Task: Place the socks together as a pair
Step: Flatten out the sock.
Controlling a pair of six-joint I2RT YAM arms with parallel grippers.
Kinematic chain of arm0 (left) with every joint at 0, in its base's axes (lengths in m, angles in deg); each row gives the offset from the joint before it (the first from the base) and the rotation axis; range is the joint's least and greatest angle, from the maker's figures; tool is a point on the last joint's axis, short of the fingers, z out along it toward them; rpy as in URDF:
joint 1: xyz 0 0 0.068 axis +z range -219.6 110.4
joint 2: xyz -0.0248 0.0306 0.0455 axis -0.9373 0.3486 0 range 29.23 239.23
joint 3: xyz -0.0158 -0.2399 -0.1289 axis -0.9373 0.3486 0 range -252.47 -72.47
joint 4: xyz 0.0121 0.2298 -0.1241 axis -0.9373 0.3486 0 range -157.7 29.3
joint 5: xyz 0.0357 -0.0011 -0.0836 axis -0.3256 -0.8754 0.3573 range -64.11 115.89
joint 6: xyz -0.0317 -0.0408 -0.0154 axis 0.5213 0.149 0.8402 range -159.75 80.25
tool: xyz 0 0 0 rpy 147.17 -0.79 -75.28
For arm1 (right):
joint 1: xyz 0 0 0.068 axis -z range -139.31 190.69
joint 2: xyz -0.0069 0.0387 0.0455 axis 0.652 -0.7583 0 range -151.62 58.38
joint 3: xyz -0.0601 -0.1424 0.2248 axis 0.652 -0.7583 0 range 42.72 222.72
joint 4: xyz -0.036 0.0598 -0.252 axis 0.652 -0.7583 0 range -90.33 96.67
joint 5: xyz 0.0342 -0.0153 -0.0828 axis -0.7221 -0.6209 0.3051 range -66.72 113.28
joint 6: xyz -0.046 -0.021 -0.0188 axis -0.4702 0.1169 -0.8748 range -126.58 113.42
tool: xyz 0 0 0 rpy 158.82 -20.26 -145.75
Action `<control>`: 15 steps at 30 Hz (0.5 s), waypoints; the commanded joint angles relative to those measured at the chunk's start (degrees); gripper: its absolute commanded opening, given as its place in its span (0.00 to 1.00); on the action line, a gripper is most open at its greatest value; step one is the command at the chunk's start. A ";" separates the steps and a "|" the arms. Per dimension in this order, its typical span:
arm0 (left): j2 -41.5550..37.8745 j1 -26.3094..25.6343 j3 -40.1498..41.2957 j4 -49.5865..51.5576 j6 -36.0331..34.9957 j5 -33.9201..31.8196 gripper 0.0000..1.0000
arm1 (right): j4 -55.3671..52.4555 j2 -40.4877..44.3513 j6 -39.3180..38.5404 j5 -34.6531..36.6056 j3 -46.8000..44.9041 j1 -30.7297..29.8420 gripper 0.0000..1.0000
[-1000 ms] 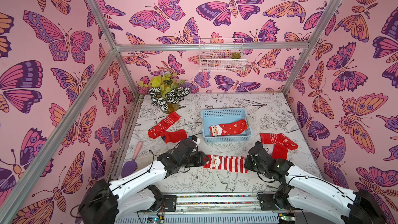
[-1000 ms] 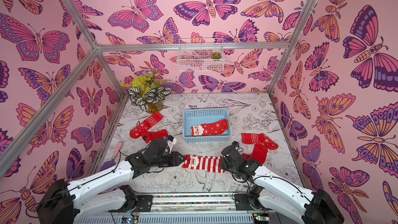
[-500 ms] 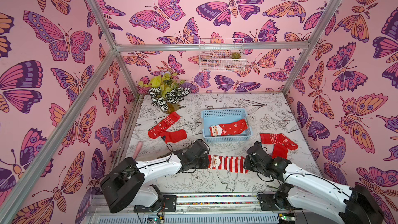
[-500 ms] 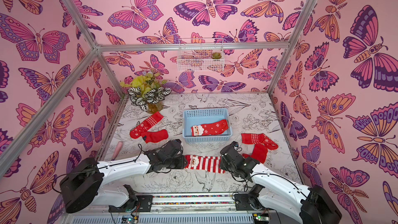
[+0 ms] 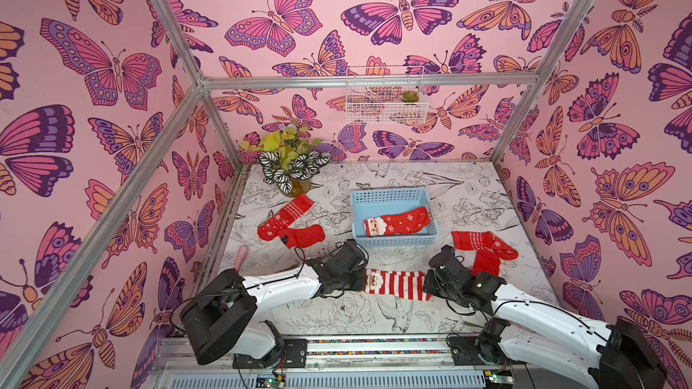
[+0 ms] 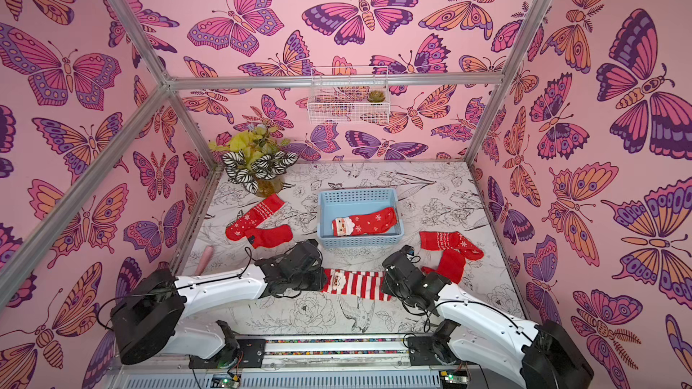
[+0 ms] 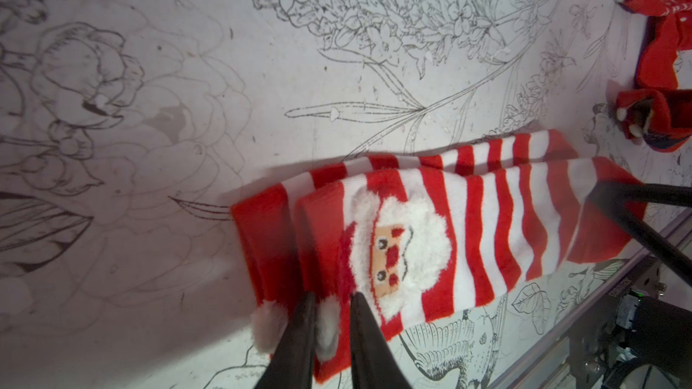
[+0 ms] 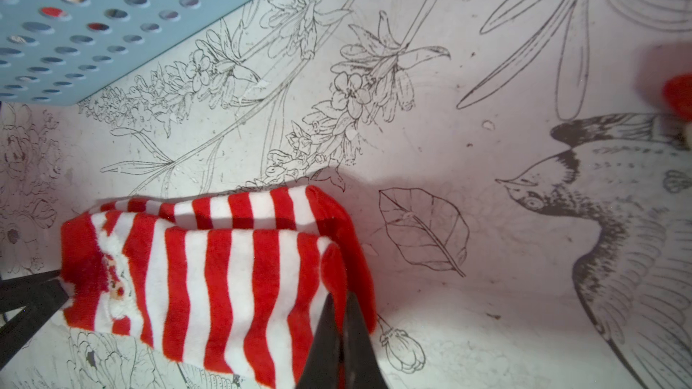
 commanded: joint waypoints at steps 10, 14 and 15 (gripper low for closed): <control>-15.28 -1.37 4.53 0.95 1.03 -4.06 0.00 | -0.14 3.67 -6.56 1.85 5.26 0.34 0.00; -16.18 -1.43 6.20 1.30 1.30 -5.60 0.00 | -1.40 1.74 -7.59 6.70 6.84 0.31 0.00; -16.01 -1.45 6.38 1.57 1.52 -5.92 0.00 | -1.16 0.91 -8.04 6.90 7.04 0.35 0.00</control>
